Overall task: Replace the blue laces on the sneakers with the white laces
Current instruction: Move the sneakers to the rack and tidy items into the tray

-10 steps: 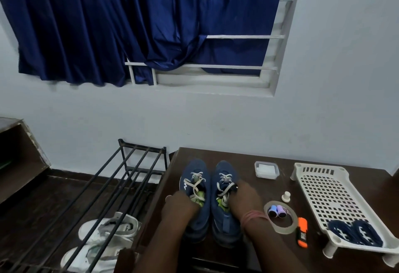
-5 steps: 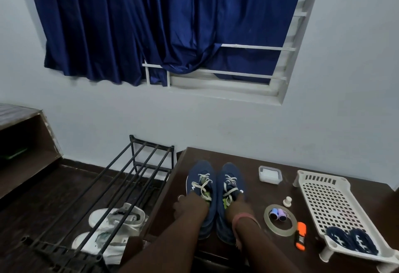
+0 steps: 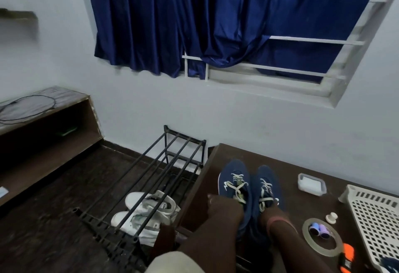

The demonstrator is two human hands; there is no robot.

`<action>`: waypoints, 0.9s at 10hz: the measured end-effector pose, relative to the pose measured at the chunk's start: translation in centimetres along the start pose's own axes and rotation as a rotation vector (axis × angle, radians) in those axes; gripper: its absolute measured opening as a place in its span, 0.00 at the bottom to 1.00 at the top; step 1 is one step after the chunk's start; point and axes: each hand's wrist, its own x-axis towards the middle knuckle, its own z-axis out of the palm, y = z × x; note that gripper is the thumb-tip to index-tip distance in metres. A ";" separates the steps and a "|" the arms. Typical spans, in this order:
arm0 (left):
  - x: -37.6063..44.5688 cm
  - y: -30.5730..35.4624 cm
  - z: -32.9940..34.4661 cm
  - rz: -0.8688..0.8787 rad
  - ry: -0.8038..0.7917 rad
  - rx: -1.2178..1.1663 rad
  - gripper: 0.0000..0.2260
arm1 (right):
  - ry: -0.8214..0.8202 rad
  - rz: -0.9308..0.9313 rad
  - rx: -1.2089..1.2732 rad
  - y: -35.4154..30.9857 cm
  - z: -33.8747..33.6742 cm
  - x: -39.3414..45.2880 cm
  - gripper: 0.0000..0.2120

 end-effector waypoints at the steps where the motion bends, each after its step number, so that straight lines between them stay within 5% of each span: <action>1: -1.7 0.0 -1.2 0.106 -0.047 0.118 0.17 | -0.010 0.033 0.136 -1.2 -2.3 -4.6 0.41; 2: -1.8 -0.5 -1.6 0.114 -0.087 0.218 0.17 | -0.026 -0.024 0.102 -1.6 -3.8 -6.5 0.42; 3: -1.3 -1.9 -2.4 0.069 -0.100 0.214 0.16 | -0.005 -0.091 0.096 -2.5 -4.5 -9.2 0.26; 5: -0.9 -6.5 -6.9 -0.010 0.028 -0.024 0.16 | 0.064 -0.195 0.046 -8.1 -3.8 -12.6 0.20; 6: -1.0 -8.6 -11.0 0.068 0.041 0.253 0.15 | 0.076 -0.277 -0.019 -13.2 -3.1 -13.2 0.11; 9: 4.2 -15.4 -17.4 0.064 0.108 0.436 0.16 | -0.052 -0.615 -0.101 -28.4 0.8 -15.0 0.15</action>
